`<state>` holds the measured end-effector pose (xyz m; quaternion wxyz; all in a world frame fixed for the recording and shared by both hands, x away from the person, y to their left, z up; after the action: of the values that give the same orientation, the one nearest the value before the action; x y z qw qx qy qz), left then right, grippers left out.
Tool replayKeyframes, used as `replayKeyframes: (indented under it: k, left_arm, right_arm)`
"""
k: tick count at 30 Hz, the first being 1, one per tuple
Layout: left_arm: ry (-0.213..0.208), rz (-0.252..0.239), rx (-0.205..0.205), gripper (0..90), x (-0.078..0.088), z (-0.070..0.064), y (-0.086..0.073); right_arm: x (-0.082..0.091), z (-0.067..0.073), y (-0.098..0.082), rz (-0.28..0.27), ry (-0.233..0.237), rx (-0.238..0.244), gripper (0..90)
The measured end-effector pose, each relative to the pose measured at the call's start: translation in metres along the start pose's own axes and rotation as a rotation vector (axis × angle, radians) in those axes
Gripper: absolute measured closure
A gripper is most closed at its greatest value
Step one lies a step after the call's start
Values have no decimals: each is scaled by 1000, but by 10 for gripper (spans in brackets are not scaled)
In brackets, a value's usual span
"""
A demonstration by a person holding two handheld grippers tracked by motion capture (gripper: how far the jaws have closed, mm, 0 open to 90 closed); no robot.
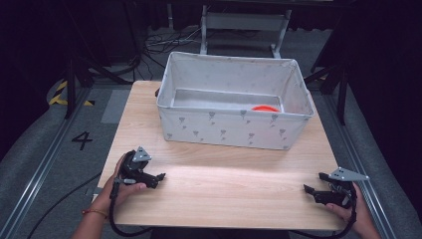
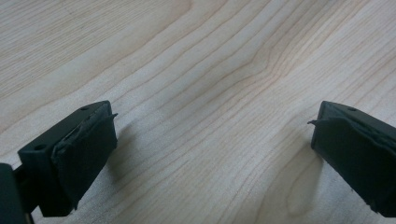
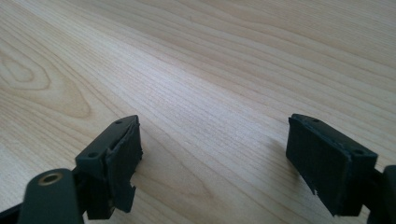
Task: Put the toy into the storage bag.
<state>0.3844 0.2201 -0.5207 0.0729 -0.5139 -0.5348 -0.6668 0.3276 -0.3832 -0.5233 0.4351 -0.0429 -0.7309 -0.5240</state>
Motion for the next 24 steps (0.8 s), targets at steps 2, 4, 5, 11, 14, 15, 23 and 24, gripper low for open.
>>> replayKeyframes:
  k: [2,4,5,11,14,15,23,24]
  left_arm:
    - [0,0,0,5,0,0,0]
    - [0,0,0,5,0,0,0]
    - [0,0,0,5,0,0,0]
    - [-4,1,4,5,0,0,0]
    - [-4,1,5,5,0,0,0]
    - [-4,2,5,5,0,0,0]
    - [-5,-5,4,2,-1,1,1]
    - [-2,-4,7,2,-1,2,1]
  right_arm:
    - [0,0,0,0,-1,0,186]
    - [0,0,0,0,-1,0,185]
    - [0,0,0,1,-1,0,185]
    - [0,0,0,0,-1,-1,185]
    - [0,0,0,0,0,-1,185]
    - [0,0,0,0,-1,-1,185]
    - [0,0,0,0,1,-1,185]
    - [0,0,0,0,0,-1,185]
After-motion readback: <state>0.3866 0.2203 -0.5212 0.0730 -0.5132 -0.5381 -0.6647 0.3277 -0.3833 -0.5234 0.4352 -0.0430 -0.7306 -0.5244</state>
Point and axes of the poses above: each handheld gripper's, and its own axes: x roughly backward along the jaws, y roughly out of its top, z roughly to its left, the point moved 3 cm from there along -x, roughly forward along the jaws, and after that the axes turned 7 degrees about x, right-handed, at the moved point
